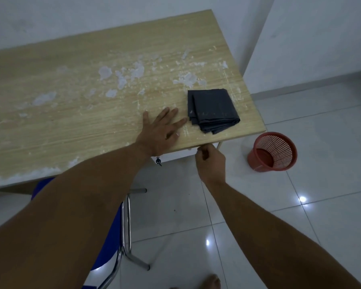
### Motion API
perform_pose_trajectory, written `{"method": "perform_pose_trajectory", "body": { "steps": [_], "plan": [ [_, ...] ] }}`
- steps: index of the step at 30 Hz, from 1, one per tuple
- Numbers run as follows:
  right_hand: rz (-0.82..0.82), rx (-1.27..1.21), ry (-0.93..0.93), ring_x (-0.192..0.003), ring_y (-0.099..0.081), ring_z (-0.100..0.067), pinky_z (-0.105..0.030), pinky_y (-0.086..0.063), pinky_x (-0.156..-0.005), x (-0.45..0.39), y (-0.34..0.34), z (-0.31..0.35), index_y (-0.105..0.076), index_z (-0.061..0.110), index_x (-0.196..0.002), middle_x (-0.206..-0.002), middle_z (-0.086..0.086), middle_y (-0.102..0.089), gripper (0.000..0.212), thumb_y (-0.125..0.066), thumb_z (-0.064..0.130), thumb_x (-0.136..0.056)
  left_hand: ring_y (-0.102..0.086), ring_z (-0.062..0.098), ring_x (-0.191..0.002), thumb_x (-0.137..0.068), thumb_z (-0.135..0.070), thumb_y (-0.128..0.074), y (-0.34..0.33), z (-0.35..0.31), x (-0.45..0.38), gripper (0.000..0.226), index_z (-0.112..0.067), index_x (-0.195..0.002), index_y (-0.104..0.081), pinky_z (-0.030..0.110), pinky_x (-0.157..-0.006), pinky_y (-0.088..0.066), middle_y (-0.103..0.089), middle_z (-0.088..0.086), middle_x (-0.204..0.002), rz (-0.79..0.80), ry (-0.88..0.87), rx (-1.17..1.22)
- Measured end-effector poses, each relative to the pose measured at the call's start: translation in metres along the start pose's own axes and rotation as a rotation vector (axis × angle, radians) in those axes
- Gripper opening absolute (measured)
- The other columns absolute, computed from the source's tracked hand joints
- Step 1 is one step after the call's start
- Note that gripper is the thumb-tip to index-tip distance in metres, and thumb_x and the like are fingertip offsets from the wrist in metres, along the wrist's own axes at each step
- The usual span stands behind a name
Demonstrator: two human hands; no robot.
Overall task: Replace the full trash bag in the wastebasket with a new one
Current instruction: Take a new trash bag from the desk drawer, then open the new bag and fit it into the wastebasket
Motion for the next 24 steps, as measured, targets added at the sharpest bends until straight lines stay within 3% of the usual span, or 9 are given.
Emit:
{"method": "perform_pose_trajectory", "body": {
  "steps": [2,4,5,7,9,12,19,22,24],
  "plan": [
    [-0.074,0.116,0.326,-0.067,-0.053,-0.013,-0.032,-0.049,-0.06,0.005,0.02,0.044,-0.065,0.013,-0.086,-0.077,0.001,-0.064,0.009,-0.058,0.018,-0.089,0.008,0.012,-0.156,-0.101,-0.054,-0.017,-0.001,0.0,-0.001,0.055,-0.053,-0.155,-0.012,0.072,-0.114,0.006,0.002,-0.013,-0.17,0.001,0.001,-0.003],
    [-0.156,0.226,0.525,-0.084,-0.057,-0.019,-0.037,-0.051,-0.072,-0.008,0.032,0.078,-0.066,0.012,-0.093,-0.091,-0.003,-0.065,0.015,-0.06,0.023,-0.084,0.008,0.012,-0.156,-0.101,-0.055,-0.018,-0.003,0.001,-0.002,0.055,-0.053,-0.155,-0.013,0.072,-0.115,0.006,0.002,-0.013,-0.17,0.006,0.006,-0.009],
    [-0.176,0.297,0.531,-0.102,-0.059,-0.025,-0.042,-0.051,-0.086,-0.024,0.036,0.086,-0.067,0.013,-0.106,-0.11,-0.006,-0.066,0.028,-0.063,0.028,-0.083,0.007,0.013,-0.156,-0.1,-0.055,-0.017,-0.003,0.001,-0.002,0.055,-0.053,-0.155,-0.013,0.072,-0.115,0.006,0.002,-0.013,-0.17,0.002,0.008,-0.01],
    [-0.087,0.47,0.39,-0.144,-0.035,-0.03,-0.047,-0.031,-0.114,-0.059,0.036,0.083,-0.052,0.022,-0.14,-0.153,-0.008,-0.043,0.063,-0.067,0.044,-0.083,0.007,0.012,-0.156,-0.101,-0.056,-0.017,-0.003,0.002,-0.002,0.055,-0.054,-0.155,-0.013,0.071,-0.115,0.007,0.002,-0.013,-0.17,-0.006,0.013,-0.014],
    [0.071,0.632,0.251,-0.155,-0.01,-0.028,-0.049,-0.015,-0.121,-0.084,0.032,0.066,-0.031,0.03,-0.156,-0.168,-0.006,-0.017,0.083,-0.064,0.058,-0.084,0.008,0.012,-0.156,-0.102,-0.054,-0.019,-0.003,0.002,-0.003,0.053,-0.054,-0.155,-0.012,0.071,-0.115,0.007,0.002,-0.013,-0.17,0.001,0.005,-0.016],
    [0.184,0.741,0.206,-0.155,-0.014,-0.028,-0.049,-0.017,-0.122,-0.094,0.037,0.044,-0.034,0.029,-0.155,-0.167,-0.006,-0.022,0.08,-0.058,0.063,-0.088,0.009,0.012,-0.156,-0.103,-0.052,-0.021,-0.003,0.001,-0.001,0.052,-0.053,-0.155,-0.014,0.071,-0.115,0.009,0.002,-0.014,-0.17,0.011,0.002,0.005],
    [0.116,0.718,0.267,-0.148,-0.034,-0.027,-0.048,-0.027,-0.117,-0.055,0.075,0.03,-0.061,0.022,-0.138,-0.155,-0.005,-0.047,0.05,-0.061,0.043,-0.092,0.009,0.01,-0.156,-0.103,-0.051,-0.022,-0.001,0.001,-0.002,0.052,-0.055,-0.154,-0.015,0.07,-0.115,0.009,0.002,-0.015,-0.169,0.032,0.023,0.031],
    [0.037,0.588,0.3,-0.128,-0.056,-0.034,-0.049,-0.046,-0.103,-0.041,0.108,0.029,-0.071,0.011,-0.118,-0.131,-0.011,-0.067,0.032,-0.063,0.023,-0.09,-0.003,0.012,-0.156,-0.101,-0.046,-0.035,0.006,-0.004,-0.006,0.05,-0.051,-0.151,-0.031,0.066,-0.118,0.005,-0.012,-0.012,-0.168,0.003,0.18,0.126],
    [-0.018,0.481,0.267,-0.106,-0.065,-0.033,-0.046,-0.054,-0.088,-0.034,0.132,0.023,-0.07,0.007,-0.113,-0.111,-0.012,-0.072,0.026,-0.062,0.015,-0.089,-0.026,0.019,-0.15,-0.1,-0.047,-0.04,0.018,-0.039,-0.013,0.046,-0.037,-0.143,-0.052,0.058,-0.119,-0.016,-0.034,-0.002,-0.161,-0.053,0.247,0.174]
  ]
}}
Point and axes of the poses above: each hand's wrist, its own x-axis away from the middle knuckle, its own y-axis out of the back of the hand, z = x × y, the point moved 10 cm from there along -x, towards the middle knuckle
